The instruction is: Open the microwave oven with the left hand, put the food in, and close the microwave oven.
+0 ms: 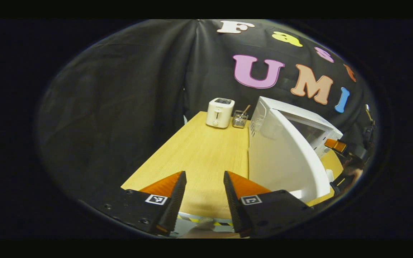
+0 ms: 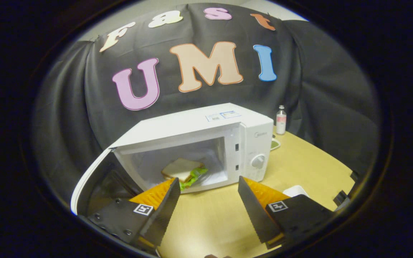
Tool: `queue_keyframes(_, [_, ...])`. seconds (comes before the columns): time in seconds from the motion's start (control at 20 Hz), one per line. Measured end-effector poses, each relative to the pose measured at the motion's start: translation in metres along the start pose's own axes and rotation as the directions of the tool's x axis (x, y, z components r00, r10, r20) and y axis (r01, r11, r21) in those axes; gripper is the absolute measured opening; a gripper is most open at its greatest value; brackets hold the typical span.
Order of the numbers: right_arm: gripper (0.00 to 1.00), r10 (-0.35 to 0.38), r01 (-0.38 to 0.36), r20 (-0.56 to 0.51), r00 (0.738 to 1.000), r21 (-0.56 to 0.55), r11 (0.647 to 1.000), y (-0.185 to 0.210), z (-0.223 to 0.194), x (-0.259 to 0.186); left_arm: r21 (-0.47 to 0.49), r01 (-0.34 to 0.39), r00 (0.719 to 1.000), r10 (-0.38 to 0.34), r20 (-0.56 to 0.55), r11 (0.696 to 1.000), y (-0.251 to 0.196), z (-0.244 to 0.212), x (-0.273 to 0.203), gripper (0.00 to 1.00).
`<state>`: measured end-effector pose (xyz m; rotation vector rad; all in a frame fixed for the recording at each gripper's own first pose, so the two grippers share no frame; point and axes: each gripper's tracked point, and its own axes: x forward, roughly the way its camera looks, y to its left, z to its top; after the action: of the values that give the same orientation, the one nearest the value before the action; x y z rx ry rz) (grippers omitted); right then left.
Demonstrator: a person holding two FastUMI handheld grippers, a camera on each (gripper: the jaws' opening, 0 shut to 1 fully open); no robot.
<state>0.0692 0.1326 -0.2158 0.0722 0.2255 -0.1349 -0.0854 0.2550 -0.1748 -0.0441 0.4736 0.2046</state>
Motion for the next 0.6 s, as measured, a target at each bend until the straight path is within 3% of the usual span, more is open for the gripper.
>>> queue_keyframes(0.1, [1.00, -0.015, 0.015, 0.010, 1.000, 0.006, 1.000, -0.003, -0.002, -0.022, 0.016, 0.026, 1.000, -0.026, 0.001, 1.000, -0.004, 0.000, 0.000, 0.49])
queue_keyframes(0.15, [1.00, -0.019, 0.019, 0.013, 1.000, 0.011, 1.000, -0.004, -0.004, -0.032, 0.022, 0.047, 0.999, -0.047, -0.007, 0.999, -0.009, -0.002, 0.002, 0.52])
queue_keyframes(0.3, [1.00, -0.022, 0.022, 0.001, 1.000, 0.003, 1.000, -0.007, -0.014, -0.050, 0.056, 0.102, 0.994, -0.100, -0.041, 0.993, -0.021, -0.009, 0.004, 0.30])
queue_keyframes(0.35, [1.00, -0.024, 0.024, -0.002, 1.000, -0.008, 1.000, -0.008, -0.016, -0.057, 0.068, 0.113, 0.993, -0.110, -0.043, 0.991, -0.024, -0.009, 0.004, 0.28])
queue_keyframes(0.4, [1.00, -0.027, 0.027, -0.003, 1.000, -0.018, 0.999, -0.010, -0.017, -0.064, 0.080, 0.120, 0.992, -0.117, -0.044, 0.990, -0.024, -0.009, 0.005, 0.10])
queue_keyframes(0.45, [1.00, -0.030, 0.030, -0.004, 1.000, -0.023, 0.999, -0.011, -0.019, -0.069, 0.089, 0.126, 0.991, -0.122, -0.048, 0.988, -0.026, -0.010, 0.005, 0.16])
queue_keyframes(0.5, [1.00, -0.030, 0.030, -0.008, 1.000, -0.021, 0.999, -0.012, -0.021, -0.074, 0.098, 0.128, 0.991, -0.123, -0.054, 0.987, -0.026, -0.012, 0.004, 0.05])
queue_keyframes(0.55, [1.00, -0.032, 0.032, -0.013, 0.999, -0.020, 0.999, -0.012, -0.023, -0.079, 0.104, 0.134, 0.990, -0.129, -0.058, 0.985, -0.028, -0.013, 0.003, 0.00])
queue_keyframes(0.6, [1.00, -0.034, 0.034, -0.018, 0.999, -0.018, 0.999, -0.012, -0.025, -0.083, 0.110, 0.143, 0.989, -0.137, -0.063, 0.984, -0.030, -0.014, 0.003, 0.01])
